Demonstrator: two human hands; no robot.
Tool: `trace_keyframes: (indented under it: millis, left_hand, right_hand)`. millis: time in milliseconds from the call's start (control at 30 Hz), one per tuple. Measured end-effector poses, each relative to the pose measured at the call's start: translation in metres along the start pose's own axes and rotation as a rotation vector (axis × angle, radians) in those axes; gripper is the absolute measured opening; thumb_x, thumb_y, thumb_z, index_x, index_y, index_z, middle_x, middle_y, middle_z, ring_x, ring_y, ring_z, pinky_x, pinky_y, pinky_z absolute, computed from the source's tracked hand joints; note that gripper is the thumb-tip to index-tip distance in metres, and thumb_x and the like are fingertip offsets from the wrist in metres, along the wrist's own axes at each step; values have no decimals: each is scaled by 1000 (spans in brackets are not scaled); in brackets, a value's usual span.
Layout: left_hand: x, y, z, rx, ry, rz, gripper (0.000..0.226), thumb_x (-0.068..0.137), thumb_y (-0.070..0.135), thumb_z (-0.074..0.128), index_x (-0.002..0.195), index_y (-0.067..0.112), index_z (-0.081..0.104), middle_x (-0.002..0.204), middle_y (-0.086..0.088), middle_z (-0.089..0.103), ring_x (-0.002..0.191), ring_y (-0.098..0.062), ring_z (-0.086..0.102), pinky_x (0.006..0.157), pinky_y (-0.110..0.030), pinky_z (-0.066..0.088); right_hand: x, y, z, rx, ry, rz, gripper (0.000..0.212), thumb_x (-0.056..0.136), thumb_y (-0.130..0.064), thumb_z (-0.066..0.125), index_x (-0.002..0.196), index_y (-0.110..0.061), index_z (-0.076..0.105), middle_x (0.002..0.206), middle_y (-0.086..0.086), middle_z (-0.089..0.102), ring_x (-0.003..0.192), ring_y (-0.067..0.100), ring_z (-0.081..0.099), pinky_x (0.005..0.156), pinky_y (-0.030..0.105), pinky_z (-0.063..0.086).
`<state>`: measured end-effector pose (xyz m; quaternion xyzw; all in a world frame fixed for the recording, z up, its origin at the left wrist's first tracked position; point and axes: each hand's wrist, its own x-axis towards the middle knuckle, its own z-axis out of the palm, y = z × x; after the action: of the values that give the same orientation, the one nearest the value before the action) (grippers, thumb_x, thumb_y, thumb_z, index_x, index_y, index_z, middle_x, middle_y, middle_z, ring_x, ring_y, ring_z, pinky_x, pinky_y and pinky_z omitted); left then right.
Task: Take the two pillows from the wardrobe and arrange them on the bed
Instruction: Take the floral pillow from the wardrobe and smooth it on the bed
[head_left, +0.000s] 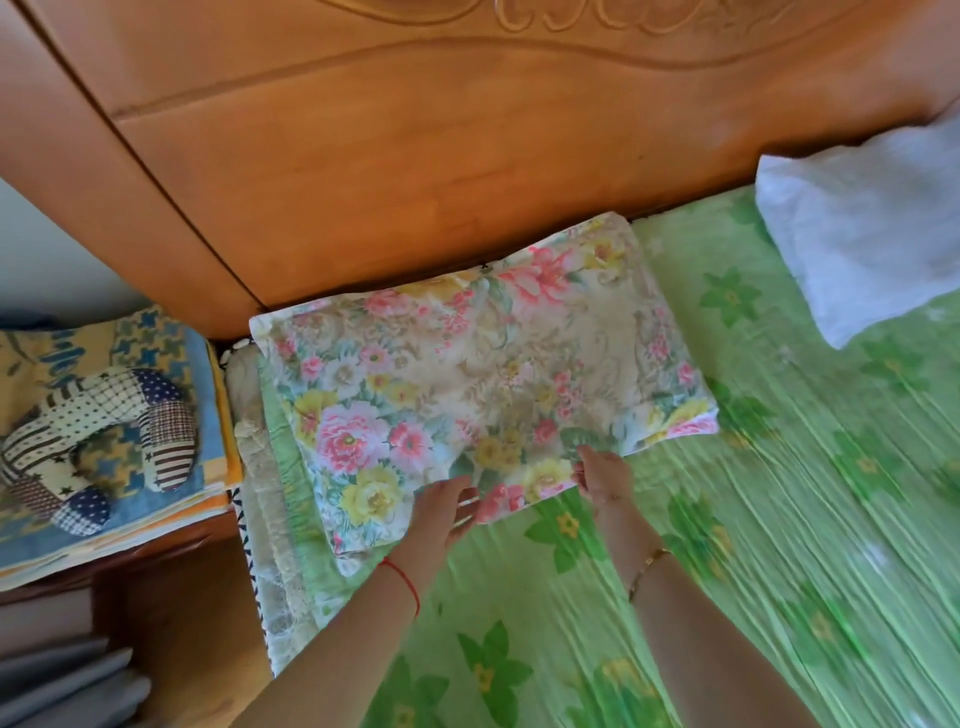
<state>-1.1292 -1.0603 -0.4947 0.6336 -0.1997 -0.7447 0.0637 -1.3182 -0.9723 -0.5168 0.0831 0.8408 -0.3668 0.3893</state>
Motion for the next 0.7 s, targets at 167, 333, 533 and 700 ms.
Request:
trace_keyframes:
  millis: [167, 333, 533, 700]
  left_hand:
    - [18, 87, -16, 223, 86, 448, 7, 98, 12, 59, 97, 7, 63, 90, -11, 70, 77, -22, 70, 72, -30, 57]
    - [50, 150, -40, 533, 266, 818, 12, 99, 19, 57, 106, 12, 64, 100, -2, 70, 94, -18, 66, 83, -33, 57]
    - [114, 188, -65, 821, 431, 1021, 40, 100, 18, 53, 140, 13, 52, 144, -11, 51, 135, -33, 47, 107, -46, 43]
    - [170, 196, -79, 1195, 433, 761, 60, 105, 48, 30, 159, 40, 7, 169, 11, -2, 157, -23, -9, 118, -67, -10]
  right_hand:
    - [-12, -74, 41, -259, 51, -432, 21, 91, -21, 61, 88, -1, 67, 78, 15, 68, 73, 25, 59, 61, 27, 44]
    - [6, -134, 91, -490, -80, -834, 22, 96, -17, 53, 107, -7, 70, 111, 11, 69, 106, 26, 62, 96, 37, 48]
    - [55, -175, 158, -853, -95, -1162, 35, 95, -29, 52, 128, -20, 58, 132, 1, 56, 130, 26, 41, 109, 40, 34]
    - [95, -179, 197, -1168, -182, -1086, 53, 96, -52, 36, 147, -38, 35, 157, -5, 29, 147, 28, 18, 119, 59, 5]
